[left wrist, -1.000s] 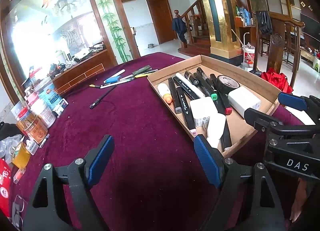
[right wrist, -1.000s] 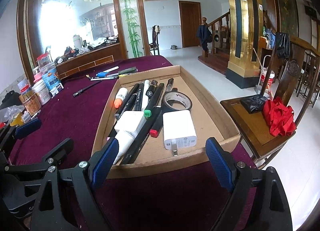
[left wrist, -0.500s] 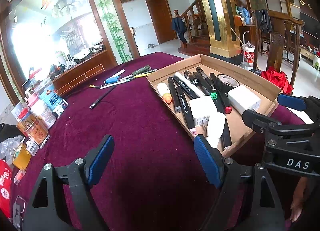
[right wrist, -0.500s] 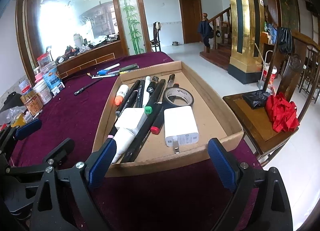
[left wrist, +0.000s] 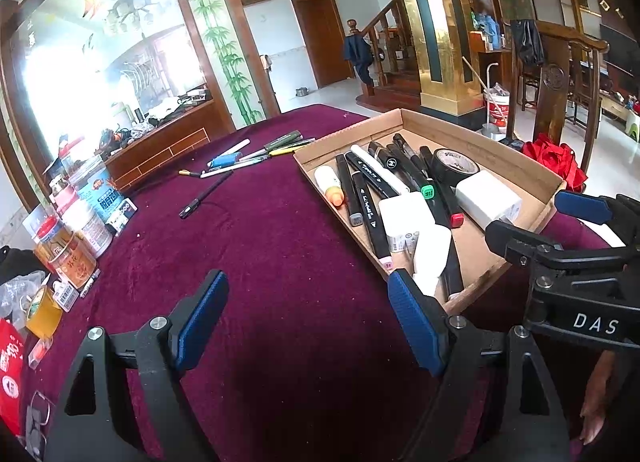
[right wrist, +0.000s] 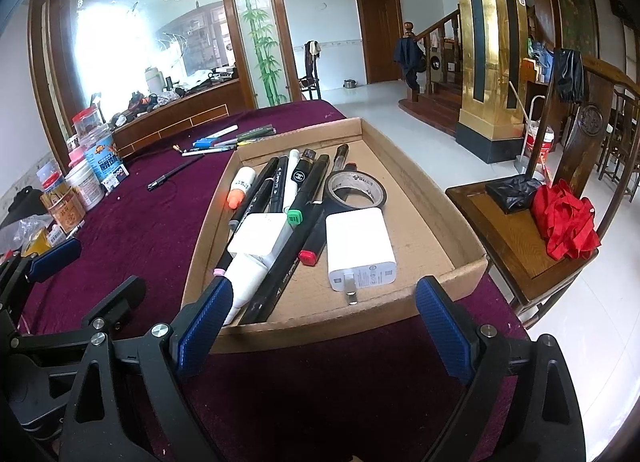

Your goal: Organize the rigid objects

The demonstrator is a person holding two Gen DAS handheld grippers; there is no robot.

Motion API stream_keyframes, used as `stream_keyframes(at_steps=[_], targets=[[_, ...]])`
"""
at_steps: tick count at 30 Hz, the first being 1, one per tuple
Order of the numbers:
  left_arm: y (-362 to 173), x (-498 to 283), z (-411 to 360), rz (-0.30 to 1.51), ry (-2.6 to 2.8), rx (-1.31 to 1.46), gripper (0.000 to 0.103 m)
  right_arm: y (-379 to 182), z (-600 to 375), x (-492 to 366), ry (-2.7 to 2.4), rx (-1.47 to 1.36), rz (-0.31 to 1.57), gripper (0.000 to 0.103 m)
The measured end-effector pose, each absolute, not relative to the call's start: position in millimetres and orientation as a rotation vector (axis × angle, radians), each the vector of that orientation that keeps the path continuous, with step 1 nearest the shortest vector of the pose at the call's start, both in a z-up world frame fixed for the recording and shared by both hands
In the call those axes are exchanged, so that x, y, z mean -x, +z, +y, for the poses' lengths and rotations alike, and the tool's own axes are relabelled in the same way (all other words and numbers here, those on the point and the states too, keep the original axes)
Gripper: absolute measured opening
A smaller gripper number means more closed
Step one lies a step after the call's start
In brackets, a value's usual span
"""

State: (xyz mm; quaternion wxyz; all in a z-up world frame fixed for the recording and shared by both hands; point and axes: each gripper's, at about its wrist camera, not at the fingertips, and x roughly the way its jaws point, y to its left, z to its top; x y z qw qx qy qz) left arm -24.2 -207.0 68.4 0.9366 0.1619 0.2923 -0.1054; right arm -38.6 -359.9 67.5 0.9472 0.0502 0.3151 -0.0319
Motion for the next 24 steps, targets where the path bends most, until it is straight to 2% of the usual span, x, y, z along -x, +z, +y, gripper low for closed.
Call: stream_keyframes(at_steps=[24], targets=[[68.6,23.7,-207.8,0.6,-0.221,-0.331,0.082,67.3,-359.8,39.7,-0.068,-0.102,0.64,0.09]])
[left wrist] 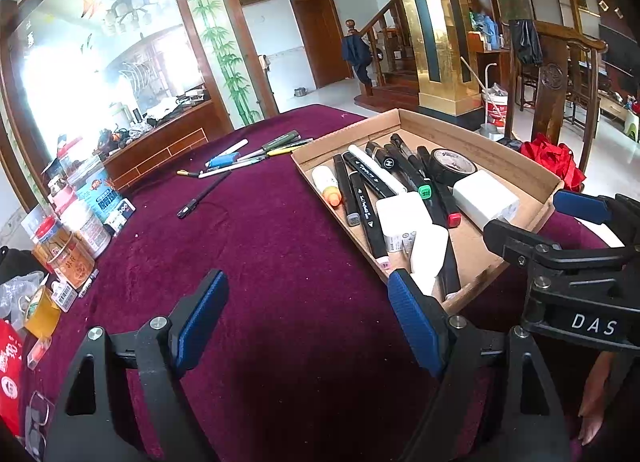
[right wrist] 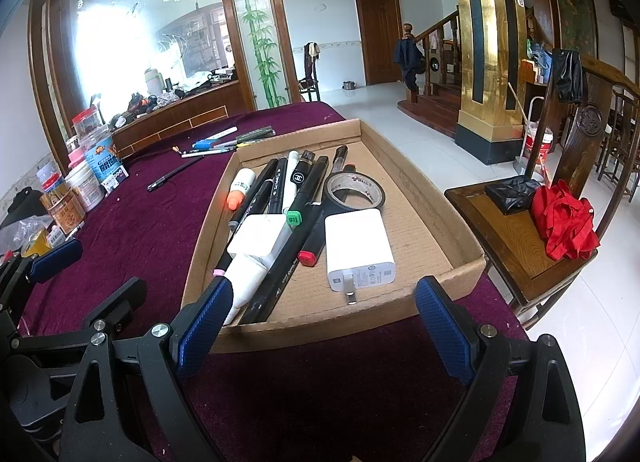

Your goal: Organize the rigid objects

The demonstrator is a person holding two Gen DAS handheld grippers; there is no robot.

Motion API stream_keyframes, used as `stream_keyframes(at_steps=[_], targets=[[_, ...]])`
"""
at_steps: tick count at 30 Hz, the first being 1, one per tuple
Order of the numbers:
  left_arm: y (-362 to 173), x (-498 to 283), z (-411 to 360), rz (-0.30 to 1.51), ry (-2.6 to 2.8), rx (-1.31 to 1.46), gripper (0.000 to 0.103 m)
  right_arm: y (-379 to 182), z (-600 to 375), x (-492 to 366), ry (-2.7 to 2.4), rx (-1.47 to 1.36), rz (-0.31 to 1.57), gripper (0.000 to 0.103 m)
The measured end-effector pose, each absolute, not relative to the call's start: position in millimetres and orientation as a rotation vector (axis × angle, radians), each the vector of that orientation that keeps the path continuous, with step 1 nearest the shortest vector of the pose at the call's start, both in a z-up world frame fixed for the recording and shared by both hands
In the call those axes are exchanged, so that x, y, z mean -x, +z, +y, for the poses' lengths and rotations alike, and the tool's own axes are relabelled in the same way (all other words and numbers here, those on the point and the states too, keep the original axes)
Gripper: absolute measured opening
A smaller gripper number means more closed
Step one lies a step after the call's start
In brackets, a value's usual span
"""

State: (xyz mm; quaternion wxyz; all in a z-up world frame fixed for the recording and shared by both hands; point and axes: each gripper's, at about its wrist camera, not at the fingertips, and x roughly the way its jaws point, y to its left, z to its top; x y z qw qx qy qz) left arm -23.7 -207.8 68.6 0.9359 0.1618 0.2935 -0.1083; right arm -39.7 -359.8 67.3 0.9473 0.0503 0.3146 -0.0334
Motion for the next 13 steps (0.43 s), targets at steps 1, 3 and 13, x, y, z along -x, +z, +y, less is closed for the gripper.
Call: stream_keyframes(at_steps=[1,3,13], targets=[[68.8,23.6,-208.4,0.601,-0.225,-0.332,0.082,67.4,-359.8,40.0,-0.069,-0.102,0.64,0.09],[68.9,23.7,-209.4,0.601,-0.234,-0.334,0.082,67.2,-359.8,39.7,-0.068,-0.101,0.639,0.09],[71.5,29.0,-207.9,0.568,-0.235,-0.333,0.082,68.4,-364.0,42.1,-0.075,-0.117,0.63,0.09]])
